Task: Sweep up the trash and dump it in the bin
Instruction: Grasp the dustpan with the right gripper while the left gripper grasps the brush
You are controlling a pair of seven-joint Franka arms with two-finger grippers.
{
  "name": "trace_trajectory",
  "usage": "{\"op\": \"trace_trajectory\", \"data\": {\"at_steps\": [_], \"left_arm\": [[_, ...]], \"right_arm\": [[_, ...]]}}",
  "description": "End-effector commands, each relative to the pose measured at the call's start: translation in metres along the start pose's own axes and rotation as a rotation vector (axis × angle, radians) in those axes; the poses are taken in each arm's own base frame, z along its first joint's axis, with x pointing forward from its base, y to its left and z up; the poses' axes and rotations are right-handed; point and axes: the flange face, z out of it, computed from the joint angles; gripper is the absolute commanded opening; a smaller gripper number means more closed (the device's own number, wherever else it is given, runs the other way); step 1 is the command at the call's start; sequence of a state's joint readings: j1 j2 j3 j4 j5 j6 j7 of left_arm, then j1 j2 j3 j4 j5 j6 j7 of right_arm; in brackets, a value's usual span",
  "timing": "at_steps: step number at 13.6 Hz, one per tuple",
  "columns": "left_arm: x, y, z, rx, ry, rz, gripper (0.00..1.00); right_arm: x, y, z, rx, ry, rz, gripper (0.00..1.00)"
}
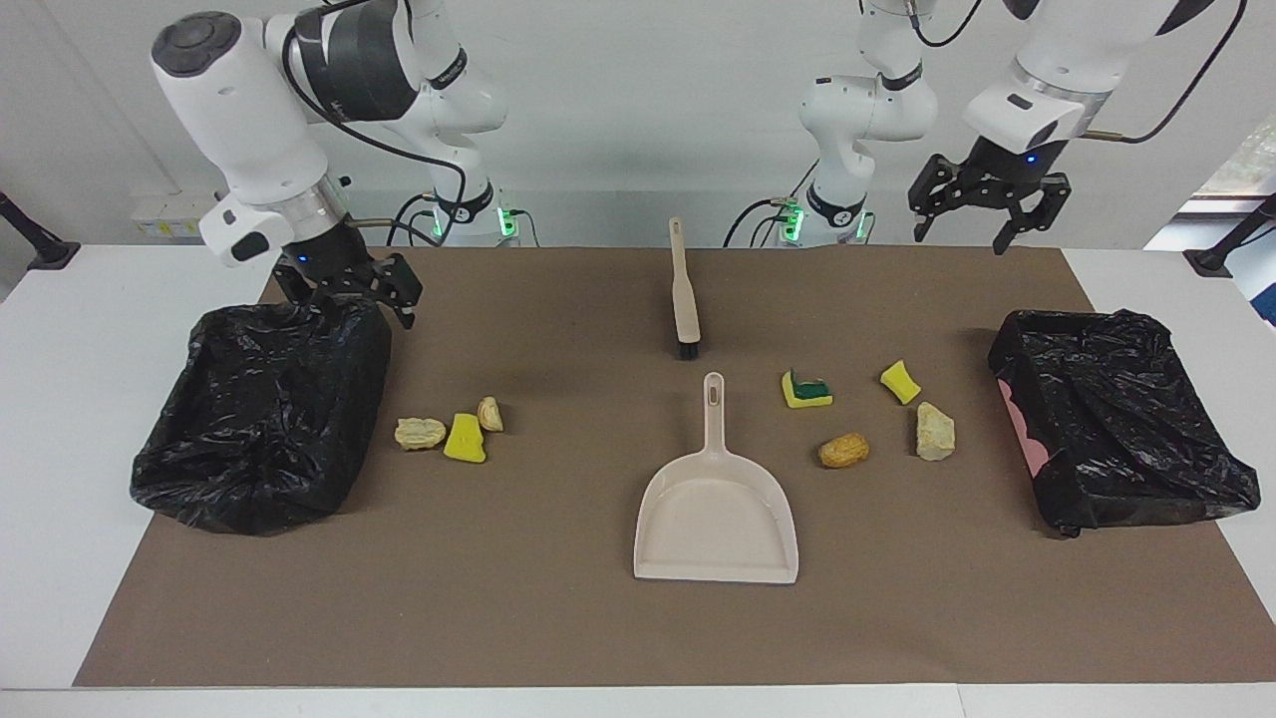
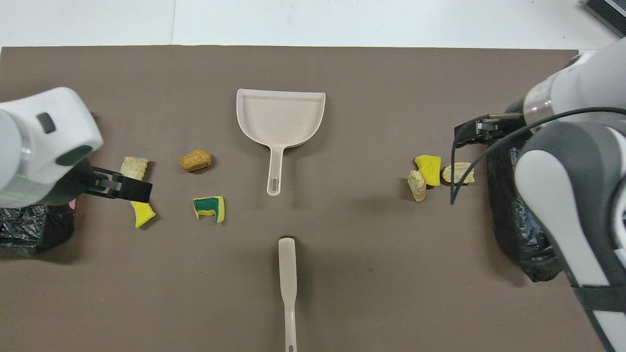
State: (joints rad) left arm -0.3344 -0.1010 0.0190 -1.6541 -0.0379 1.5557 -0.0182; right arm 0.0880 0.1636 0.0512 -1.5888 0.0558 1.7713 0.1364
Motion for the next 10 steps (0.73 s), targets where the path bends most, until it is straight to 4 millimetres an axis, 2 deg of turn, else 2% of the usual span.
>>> {"op": "trace_trajectory", "data": {"at_steps": [1, 2, 4, 7, 8, 10], "left_arm": [[-0.022, 0.049, 0.036, -0.008, -0.014, -0.031, 1.00], [-0.030, 0.068, 0.049, -0.008, -0.016, -0.040, 1.00], [-0.058, 0.106, 0.078, -0.013, 0.003, -0.040, 1.00], [-0.092, 0.146, 0.111, -0.007, -0.026, -0.058, 1.00], [-0.101, 0.154, 0.119, -0.001, -0.037, -0.071, 1.00], [-0.123, 0.185, 0.149, 0.014, -0.062, -0.066, 1.00]], "right_arm": [[0.017, -0.040, 0.027, -0.017, 0.016, 0.004, 1.00], [0.019, -0.061, 0.041, -0.013, 0.023, -0.011, 1.00], [0.025, -0.088, 0.067, 0.006, 0.031, -0.031, 1.00], [0.030, -0.158, 0.094, 0.024, 0.046, -0.019, 1.00], [0.032, -0.184, 0.103, 0.036, 0.060, 0.002, 1.00], [0.035, -0.241, 0.124, 0.068, 0.082, 0.050, 1.00]]}}
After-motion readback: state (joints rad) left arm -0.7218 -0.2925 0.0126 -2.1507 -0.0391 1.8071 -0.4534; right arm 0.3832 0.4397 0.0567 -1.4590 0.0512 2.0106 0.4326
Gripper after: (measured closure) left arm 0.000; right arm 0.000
